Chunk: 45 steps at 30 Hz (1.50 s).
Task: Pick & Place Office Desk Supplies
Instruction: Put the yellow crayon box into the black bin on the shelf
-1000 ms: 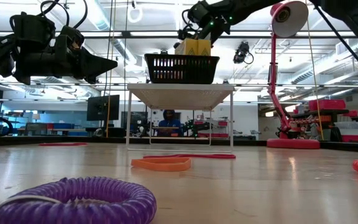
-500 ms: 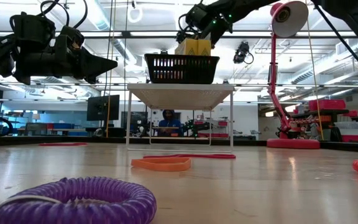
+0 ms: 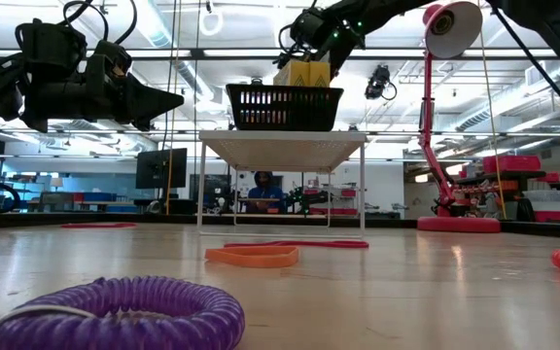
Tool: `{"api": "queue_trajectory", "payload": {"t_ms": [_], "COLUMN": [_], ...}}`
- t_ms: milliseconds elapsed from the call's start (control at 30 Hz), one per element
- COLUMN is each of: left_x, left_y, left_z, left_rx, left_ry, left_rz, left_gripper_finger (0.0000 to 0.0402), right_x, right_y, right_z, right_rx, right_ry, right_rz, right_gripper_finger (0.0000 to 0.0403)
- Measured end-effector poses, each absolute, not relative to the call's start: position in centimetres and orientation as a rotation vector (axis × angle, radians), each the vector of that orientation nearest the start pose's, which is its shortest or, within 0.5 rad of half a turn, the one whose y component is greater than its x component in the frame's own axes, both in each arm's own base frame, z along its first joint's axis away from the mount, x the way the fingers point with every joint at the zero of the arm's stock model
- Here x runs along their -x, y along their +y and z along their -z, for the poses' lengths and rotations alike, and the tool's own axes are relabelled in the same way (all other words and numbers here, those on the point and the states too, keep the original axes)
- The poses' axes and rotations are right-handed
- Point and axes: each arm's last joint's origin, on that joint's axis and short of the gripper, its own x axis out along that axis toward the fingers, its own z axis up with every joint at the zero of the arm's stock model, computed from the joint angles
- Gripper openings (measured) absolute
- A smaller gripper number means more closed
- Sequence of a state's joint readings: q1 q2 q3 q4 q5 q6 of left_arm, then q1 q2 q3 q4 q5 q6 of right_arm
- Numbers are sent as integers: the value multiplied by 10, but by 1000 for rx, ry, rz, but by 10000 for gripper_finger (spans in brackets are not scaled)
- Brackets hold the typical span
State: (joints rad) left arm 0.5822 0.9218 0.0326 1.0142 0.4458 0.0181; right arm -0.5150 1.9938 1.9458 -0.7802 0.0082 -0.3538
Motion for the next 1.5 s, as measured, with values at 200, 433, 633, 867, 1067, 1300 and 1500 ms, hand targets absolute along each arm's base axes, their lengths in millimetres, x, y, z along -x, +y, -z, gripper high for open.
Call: {"api": "queue_trajectory", "payload": {"t_ms": [200,433,633,867,1067,1300,1500], "left_x": [-136,-136,-136,-136,-136,-136,-136], "left_y": [75,75,75,75,75,75,75], "left_z": [-173,-173,-173,-173,-173,-173,-173], "left_rx": [-79,-79,-79,-79,-79,-79,-79], "left_ry": [-108,-108,-107,-107,-108,-108,-108], "left_rz": [-137,-137,-137,-137,-137,-137,-137], "left_gripper_finger": [13,13,13,13,13,13,13], "right_x": [-377,-375,-389,-397,-396,-391,-390], "right_y": [-220,-215,-222,-227,-228,-236,-240], "right_z": [-343,-354,-335,-328,-328,-322,-322], "right_rx": [103,72,23,13,-10,-56,-64], "right_ry": [861,906,1006,983,970,995,991], "right_rz": [357,281,229,204,179,200,215], "right_gripper_finger": [66,9,4,3,2,1,4]}}
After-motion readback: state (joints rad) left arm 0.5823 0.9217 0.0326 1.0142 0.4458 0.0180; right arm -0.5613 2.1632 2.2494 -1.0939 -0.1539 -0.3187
